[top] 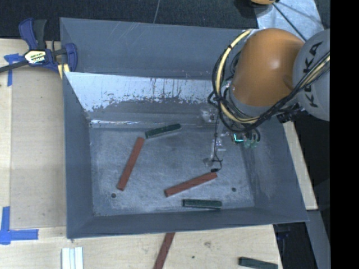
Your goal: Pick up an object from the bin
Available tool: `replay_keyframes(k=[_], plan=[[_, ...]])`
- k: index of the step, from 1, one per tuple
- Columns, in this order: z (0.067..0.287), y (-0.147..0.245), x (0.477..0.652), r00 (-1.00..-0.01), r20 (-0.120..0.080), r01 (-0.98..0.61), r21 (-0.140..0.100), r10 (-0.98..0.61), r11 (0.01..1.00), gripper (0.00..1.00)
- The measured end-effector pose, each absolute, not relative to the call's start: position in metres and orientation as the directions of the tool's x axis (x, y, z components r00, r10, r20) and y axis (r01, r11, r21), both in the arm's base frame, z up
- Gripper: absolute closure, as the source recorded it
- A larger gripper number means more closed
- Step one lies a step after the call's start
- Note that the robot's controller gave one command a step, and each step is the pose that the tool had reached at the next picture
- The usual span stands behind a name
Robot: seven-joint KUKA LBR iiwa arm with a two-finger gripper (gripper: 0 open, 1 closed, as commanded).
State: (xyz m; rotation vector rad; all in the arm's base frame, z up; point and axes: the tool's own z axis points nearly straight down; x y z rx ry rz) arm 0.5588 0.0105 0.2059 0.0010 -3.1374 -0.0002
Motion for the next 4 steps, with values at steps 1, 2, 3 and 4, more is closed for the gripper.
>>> replay_keyframes(k=[1, 2, 3, 4], plan=[[0.210, 0.011, 0.560, -1.000, -0.004, 0.000, 0.000, 0.000, 1.000, 0.00], [0.156, 0.000, 0.542, -0.999, -0.009, -0.032, 0.000, -0.032, 0.999, 0.00], [0.113, -0.039, 0.500, -0.999, -0.003, -0.047, 0.000, -0.047, 0.999, 0.00], [0.095, -0.024, 0.499, -0.999, -0.001, -0.049, -0.005, -0.049, 0.999, 0.00]])
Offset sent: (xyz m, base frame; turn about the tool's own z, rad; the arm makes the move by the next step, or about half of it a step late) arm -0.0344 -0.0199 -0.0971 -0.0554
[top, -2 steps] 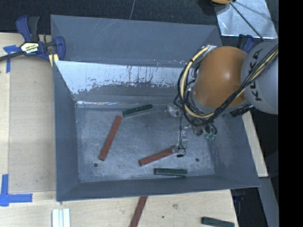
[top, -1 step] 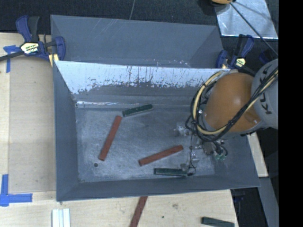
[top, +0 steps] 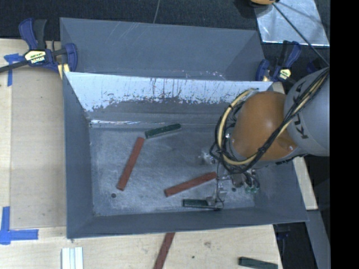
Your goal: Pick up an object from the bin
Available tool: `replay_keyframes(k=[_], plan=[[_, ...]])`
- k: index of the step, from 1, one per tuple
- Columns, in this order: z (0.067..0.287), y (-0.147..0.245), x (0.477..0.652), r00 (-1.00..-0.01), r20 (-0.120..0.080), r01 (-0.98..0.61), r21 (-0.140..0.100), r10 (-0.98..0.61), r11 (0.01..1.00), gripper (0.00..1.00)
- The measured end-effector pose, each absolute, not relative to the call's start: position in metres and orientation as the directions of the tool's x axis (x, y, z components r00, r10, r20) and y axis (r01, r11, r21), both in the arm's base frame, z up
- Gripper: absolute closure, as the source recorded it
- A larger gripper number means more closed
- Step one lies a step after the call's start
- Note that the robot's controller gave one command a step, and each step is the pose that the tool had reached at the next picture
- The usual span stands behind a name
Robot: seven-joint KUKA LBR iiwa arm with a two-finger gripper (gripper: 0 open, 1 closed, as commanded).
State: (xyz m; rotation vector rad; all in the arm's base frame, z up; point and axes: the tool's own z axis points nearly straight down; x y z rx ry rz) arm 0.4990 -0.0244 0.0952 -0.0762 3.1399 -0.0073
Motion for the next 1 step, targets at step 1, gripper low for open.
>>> replay_keyframes(k=[1], plan=[[0.0710, 0.0054, 0.5414, -0.999, -0.005, -0.045, 0.001, -0.045, 0.999, 1.00]])
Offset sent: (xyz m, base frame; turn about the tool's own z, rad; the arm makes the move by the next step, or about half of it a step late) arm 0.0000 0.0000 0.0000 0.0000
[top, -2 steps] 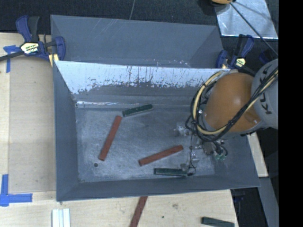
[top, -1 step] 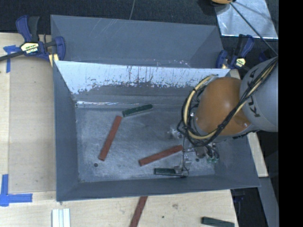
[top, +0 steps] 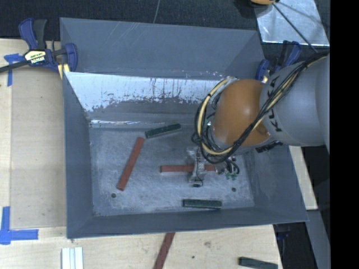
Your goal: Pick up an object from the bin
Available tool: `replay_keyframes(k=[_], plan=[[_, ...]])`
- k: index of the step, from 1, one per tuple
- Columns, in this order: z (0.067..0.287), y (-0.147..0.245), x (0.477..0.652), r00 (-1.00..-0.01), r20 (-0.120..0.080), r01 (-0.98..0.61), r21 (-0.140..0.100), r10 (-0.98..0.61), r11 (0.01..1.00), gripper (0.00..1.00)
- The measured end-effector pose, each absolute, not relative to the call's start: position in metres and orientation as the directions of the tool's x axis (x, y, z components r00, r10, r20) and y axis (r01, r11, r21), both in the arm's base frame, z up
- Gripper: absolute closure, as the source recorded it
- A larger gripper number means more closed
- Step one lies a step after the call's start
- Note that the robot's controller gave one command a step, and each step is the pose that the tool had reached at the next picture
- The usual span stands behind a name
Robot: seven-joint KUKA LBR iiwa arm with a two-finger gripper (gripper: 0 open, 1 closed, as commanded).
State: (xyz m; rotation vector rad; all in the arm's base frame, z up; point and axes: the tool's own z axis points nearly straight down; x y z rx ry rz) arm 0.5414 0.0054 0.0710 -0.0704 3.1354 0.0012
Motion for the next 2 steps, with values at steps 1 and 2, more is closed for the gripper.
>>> replay_keyframes(k=[1, 2], plan=[[0.071, 0.005, 0.541, -0.999, -0.005, -0.045, 0.001, -0.045, 0.999, 1.00], [0.213, -0.010, 0.536, -0.992, -0.004, -0.127, -0.001, -0.127, 0.992, 1.00]])
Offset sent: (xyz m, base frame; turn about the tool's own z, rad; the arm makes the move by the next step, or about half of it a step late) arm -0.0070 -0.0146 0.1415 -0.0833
